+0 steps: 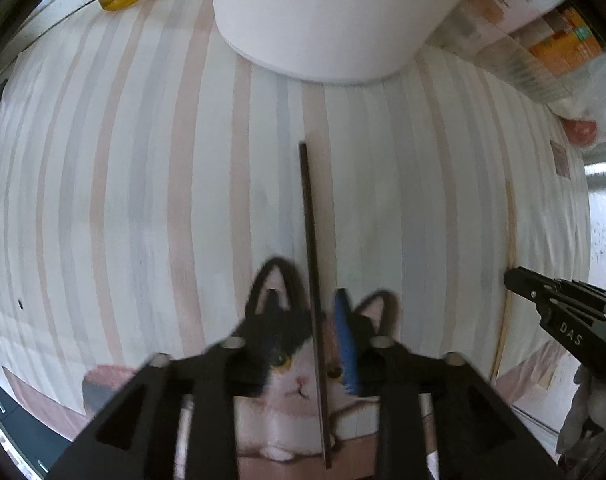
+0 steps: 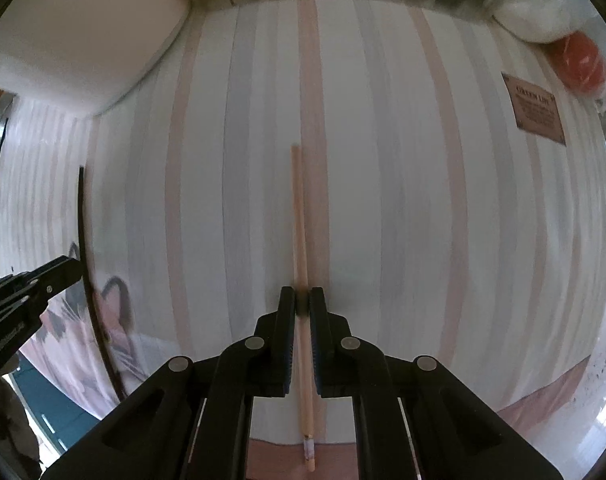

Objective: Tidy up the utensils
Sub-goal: 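Close left tool on the dark chopstick while right tool holds the wooden chopstick, then lift both held chopsticks upright and carry them over the cream holder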

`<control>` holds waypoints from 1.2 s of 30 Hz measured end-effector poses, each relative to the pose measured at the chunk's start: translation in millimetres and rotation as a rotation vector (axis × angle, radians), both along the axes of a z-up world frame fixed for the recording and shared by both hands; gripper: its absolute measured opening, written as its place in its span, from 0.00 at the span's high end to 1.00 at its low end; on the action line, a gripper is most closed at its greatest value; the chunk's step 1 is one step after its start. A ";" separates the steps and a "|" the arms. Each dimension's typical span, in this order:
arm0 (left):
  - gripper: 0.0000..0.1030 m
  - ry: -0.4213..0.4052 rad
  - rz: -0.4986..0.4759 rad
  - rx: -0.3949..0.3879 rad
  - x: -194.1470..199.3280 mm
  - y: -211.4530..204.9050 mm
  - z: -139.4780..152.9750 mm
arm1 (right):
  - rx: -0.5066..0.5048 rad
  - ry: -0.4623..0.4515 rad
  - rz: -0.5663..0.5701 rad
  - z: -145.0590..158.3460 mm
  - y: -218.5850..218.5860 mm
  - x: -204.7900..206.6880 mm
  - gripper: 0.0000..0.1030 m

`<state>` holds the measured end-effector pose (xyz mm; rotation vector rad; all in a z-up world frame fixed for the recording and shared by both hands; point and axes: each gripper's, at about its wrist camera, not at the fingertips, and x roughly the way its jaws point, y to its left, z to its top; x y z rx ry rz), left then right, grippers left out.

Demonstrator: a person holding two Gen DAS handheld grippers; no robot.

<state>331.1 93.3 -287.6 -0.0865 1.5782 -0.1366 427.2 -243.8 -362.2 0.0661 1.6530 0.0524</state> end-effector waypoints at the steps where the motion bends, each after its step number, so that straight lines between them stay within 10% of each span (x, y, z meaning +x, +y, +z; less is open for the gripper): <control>1: 0.68 0.002 -0.004 0.004 -0.1 -0.2 -0.7 | 0.000 -0.004 0.002 0.8 1.4 -1.9 0.92; 8: 0.71 -0.084 -0.076 0.132 -4.9 -23.4 -9.0 | -0.061 -0.029 0.040 4.5 15.2 -2.3 0.92; 10: 0.95 -0.109 -0.092 0.135 -4.9 -32.2 -9.9 | -0.083 -0.036 0.055 1.9 25.1 -1.1 0.92; 21: 0.97 -0.119 -0.089 0.122 -9.3 -42.7 -21.9 | -0.094 -0.074 0.068 8.1 28.1 -12.4 0.93; 36: 0.97 -0.178 -0.070 0.080 -22.7 -33.6 40.1 | 0.038 -0.189 0.002 43.9 3.4 -40.8 0.93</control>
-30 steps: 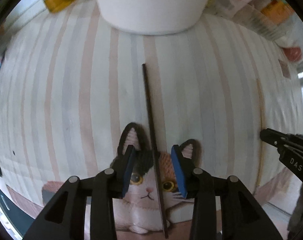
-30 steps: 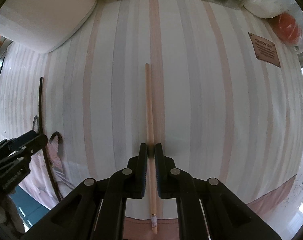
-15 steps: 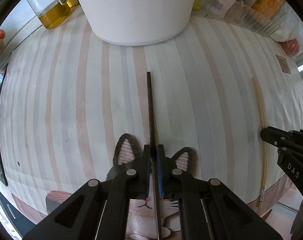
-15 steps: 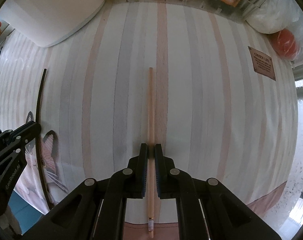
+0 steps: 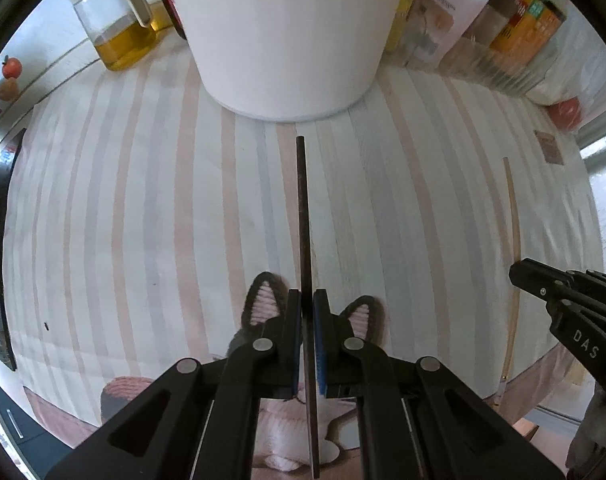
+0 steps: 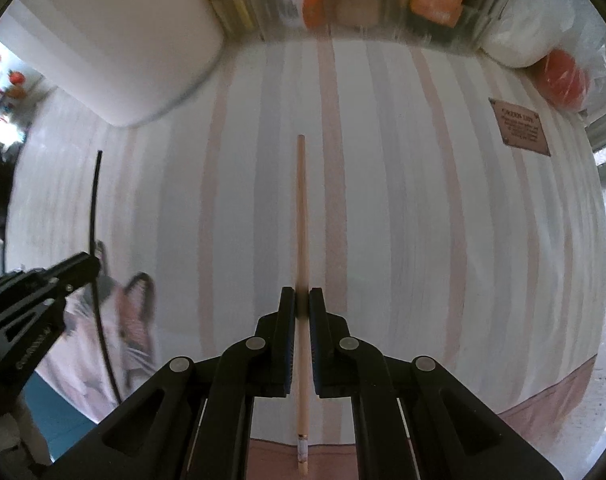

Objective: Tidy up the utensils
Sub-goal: 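Lift both held chopsticks upright and carry them over the cream holder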

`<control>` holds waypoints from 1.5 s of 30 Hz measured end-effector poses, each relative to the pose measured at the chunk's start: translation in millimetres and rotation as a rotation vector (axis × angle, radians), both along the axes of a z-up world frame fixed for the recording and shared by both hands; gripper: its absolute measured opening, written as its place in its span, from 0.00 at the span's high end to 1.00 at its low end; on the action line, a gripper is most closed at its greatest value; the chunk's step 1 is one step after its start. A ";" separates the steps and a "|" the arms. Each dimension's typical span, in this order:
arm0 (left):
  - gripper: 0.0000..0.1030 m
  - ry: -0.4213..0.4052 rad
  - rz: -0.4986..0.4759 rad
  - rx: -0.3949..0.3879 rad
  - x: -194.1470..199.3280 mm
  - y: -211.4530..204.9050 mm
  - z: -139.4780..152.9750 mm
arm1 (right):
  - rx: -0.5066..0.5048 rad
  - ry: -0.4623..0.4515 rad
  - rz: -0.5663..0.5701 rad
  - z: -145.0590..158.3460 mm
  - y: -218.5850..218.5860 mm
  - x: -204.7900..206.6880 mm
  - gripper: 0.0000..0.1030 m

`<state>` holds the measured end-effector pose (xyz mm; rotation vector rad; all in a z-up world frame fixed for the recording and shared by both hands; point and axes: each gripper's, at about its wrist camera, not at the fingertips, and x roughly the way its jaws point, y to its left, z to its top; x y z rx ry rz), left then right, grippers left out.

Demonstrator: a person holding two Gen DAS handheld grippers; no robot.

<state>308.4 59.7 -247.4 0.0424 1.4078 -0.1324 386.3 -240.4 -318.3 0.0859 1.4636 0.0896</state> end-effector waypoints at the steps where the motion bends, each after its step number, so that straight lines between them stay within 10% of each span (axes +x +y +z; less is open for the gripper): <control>1: 0.97 -0.007 0.001 -0.004 -0.4 2.1 4.2 | 0.012 -0.011 -0.002 6.0 -0.3 -1.1 0.93; 45: 0.97 -0.432 0.078 -0.118 -8.4 57.0 177.8 | 0.246 -0.390 -0.001 159.0 41.1 25.2 0.93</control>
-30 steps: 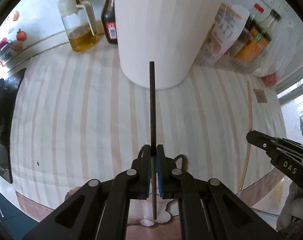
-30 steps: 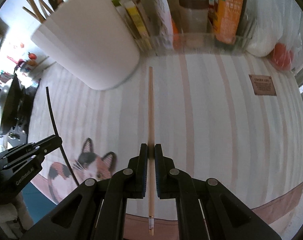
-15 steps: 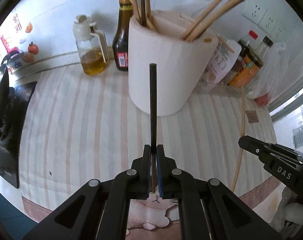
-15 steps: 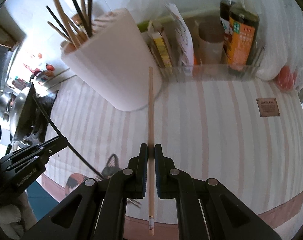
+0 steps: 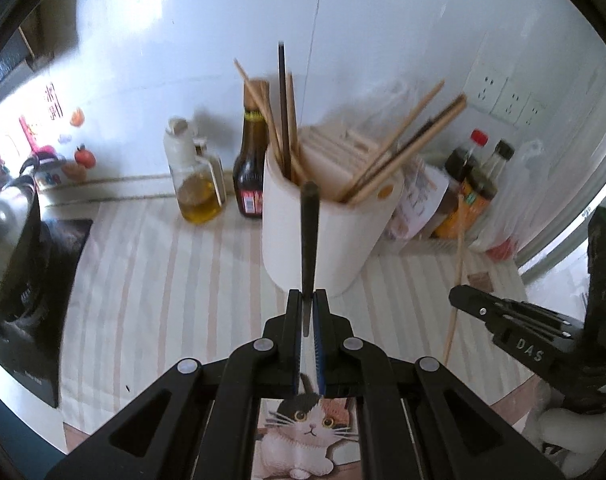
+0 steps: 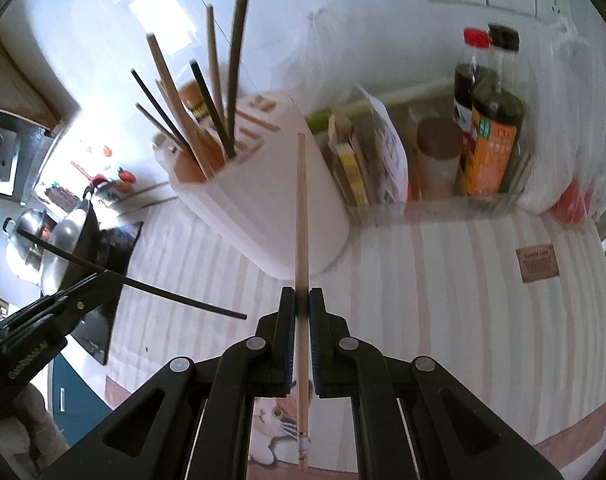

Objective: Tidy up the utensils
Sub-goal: 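Lift both held chopsticks upright and carry them over the cream holder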

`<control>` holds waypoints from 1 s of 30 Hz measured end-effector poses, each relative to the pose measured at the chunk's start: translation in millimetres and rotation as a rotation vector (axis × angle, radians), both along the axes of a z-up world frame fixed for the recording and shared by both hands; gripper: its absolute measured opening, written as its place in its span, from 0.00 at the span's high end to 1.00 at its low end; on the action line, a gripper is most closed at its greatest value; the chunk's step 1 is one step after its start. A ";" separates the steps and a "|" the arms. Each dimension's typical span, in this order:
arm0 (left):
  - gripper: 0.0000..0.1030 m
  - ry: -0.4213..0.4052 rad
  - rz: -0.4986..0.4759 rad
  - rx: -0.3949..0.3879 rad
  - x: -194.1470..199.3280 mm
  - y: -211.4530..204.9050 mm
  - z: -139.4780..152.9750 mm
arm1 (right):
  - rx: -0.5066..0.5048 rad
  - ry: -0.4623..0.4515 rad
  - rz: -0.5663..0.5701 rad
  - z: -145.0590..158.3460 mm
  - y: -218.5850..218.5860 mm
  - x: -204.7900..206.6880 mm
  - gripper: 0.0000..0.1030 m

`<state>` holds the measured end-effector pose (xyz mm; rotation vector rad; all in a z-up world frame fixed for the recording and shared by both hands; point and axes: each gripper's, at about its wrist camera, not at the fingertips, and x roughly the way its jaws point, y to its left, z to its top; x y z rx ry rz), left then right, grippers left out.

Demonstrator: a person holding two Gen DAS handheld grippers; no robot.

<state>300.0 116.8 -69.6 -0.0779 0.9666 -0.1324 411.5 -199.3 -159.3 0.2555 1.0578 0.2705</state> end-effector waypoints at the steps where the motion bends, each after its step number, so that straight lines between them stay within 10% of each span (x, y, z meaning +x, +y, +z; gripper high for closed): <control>1: 0.97 -0.005 -0.006 -0.002 0.8 0.7 3.6 | 0.003 -0.007 -0.001 2.5 0.8 0.8 0.93; 30: 0.97 -0.183 -0.005 -0.058 -11.2 31.3 107.3 | 0.110 -0.324 0.071 130.5 48.7 30.3 0.93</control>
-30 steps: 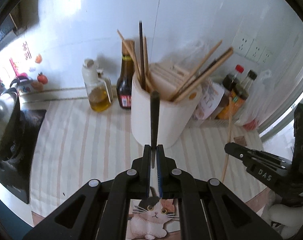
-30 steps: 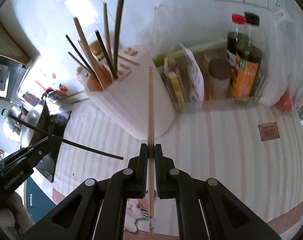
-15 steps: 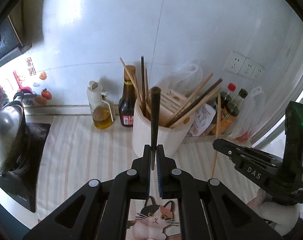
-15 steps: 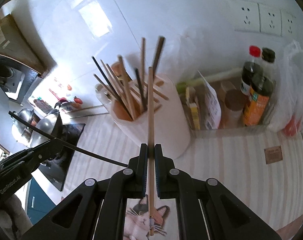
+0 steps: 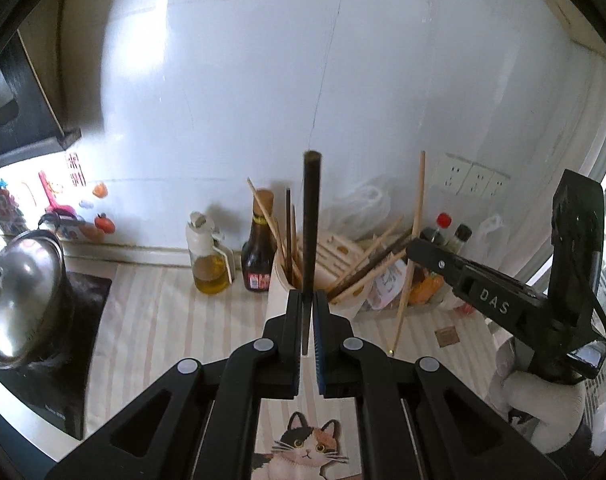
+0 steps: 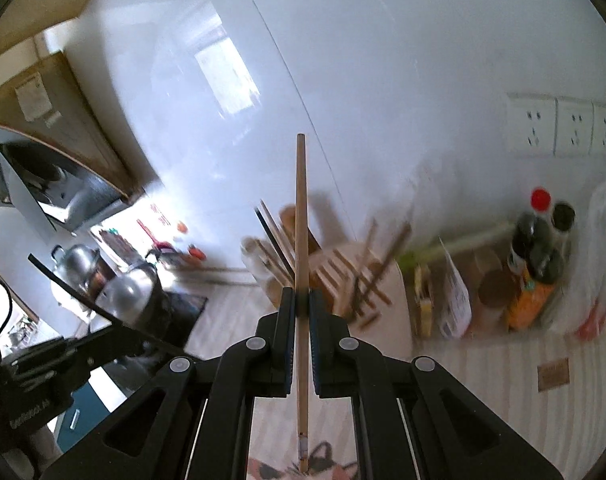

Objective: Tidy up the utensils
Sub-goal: 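Lift both held chopsticks upright and carry them over the cream holder, then lower both chopsticks into the cream holder and open both tools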

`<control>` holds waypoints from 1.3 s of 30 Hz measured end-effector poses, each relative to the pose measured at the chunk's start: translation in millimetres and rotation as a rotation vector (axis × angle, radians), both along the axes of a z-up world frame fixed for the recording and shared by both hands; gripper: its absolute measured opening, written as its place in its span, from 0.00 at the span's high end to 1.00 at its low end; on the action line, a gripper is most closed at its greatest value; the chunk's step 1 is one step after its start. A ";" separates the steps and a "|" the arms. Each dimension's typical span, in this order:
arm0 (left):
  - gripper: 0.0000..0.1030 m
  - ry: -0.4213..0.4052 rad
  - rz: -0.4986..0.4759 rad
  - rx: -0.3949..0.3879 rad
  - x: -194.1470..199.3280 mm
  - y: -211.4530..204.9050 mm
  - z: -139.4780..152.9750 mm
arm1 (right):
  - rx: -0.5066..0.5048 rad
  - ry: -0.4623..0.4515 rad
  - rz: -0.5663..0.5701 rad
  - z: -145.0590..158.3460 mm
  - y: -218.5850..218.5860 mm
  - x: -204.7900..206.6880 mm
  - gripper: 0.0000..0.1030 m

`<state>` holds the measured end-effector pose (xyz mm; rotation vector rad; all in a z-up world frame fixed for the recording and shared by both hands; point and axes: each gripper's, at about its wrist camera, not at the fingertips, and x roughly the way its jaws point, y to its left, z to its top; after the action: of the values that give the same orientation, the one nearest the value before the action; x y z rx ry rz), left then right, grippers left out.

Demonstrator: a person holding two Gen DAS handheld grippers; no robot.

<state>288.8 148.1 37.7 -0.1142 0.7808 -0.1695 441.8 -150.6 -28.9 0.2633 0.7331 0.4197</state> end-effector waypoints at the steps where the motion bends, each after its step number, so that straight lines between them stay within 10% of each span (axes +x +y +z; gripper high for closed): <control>1: 0.97 -0.008 0.001 0.002 1.4 0.8 5.1 | 0.004 -0.014 -0.003 5.3 1.5 1.4 0.93; 13: 0.97 -0.059 -0.004 0.001 39.3 -1.1 34.3 | 0.015 -0.169 -0.084 41.2 16.6 40.3 0.93; 39: 0.97 0.080 -0.001 -0.013 133.6 -4.0 -19.3 | -0.015 -0.275 -0.072 -35.6 27.9 83.6 0.93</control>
<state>422.5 144.1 18.4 -0.1340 0.8598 -0.1714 525.4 -122.7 -64.4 0.2120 0.4557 0.3724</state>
